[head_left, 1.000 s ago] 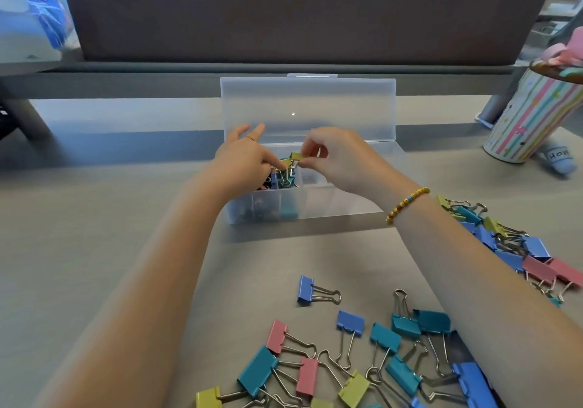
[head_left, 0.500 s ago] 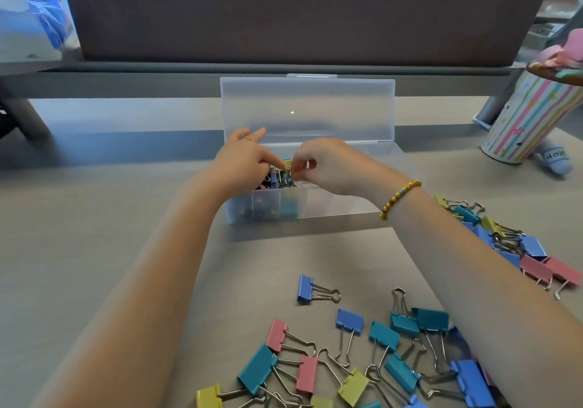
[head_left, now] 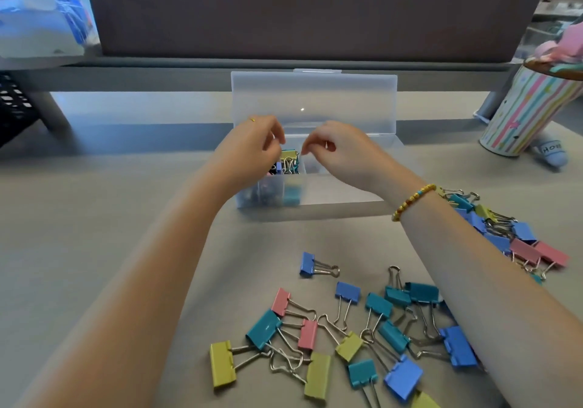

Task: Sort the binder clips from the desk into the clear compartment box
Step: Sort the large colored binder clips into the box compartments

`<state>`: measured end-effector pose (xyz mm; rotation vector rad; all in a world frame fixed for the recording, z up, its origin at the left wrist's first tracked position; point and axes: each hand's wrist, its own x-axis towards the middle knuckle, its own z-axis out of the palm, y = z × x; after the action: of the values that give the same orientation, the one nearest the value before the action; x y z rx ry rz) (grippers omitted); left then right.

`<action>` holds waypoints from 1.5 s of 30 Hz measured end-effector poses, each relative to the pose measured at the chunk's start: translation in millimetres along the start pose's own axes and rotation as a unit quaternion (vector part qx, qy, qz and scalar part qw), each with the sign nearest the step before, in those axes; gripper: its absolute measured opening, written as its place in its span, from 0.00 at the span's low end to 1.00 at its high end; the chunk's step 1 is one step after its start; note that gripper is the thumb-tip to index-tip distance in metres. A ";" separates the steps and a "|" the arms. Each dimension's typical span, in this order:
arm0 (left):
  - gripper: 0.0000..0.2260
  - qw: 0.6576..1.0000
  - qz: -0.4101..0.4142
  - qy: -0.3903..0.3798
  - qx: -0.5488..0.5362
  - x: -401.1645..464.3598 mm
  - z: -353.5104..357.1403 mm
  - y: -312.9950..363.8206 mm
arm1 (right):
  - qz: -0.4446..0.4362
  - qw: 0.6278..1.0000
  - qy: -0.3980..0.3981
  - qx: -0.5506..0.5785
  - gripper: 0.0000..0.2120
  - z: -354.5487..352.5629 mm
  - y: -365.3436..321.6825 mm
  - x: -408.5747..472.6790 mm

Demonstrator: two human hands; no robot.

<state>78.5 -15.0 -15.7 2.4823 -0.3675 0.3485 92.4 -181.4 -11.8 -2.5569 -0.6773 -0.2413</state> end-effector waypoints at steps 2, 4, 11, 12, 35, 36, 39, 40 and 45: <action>0.05 1.000 -0.001 -0.016 -0.027 -15.8 -5.3 7.2 | -0.013 1.000 0.006 0.028 0.10 -2.4 -8.7 -16.6; 0.02 0.995 -0.007 -0.091 -0.045 -33.0 -8.7 11.6 | -0.014 0.999 -0.042 0.026 0.09 -1.4 -15.7 -33.2; 0.23 0.916 -0.078 -0.388 0.065 -95.5 -0.6 9.5 | 0.044 0.975 -0.208 -0.062 0.09 14.4 -27.8 -82.4; 0.24 0.916 -0.076 -0.390 0.064 -102.7 -1.0 8.0 | 0.049 0.975 -0.209 -0.061 0.10 16.2 -30.4 -87.4; 0.11 0.990 -0.060 -0.120 0.048 -122.6 33.5 9.3 | 0.140 0.985 -0.105 -0.005 0.13 44.2 -34.5 -108.8; 0.10 0.990 -0.053 -0.121 0.053 -121.0 33.4 9.8 | 0.141 0.984 -0.108 0.013 0.12 43.8 -34.1 -108.2; 0.08 0.990 -0.039 -0.129 0.033 -109.2 28.7 8.9 | 0.131 0.984 -0.096 0.075 0.08 39.3 -29.0 -100.4; 0.07 0.991 -0.039 -0.128 -0.007 -102.5 25.4 8.6 | 0.131 0.982 -0.084 0.105 0.06 35.4 -25.9 -95.2; 0.08 0.967 -0.071 -0.024 -0.243 -53.6 3.0 8.7 | 0.163 0.955 0.011 0.247 0.03 0.7 -8.6 -58.6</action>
<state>26.4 -14.0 -31.0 2.0217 -0.2560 0.1179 37.5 -199.2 -25.6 -2.1310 -0.2515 0.0149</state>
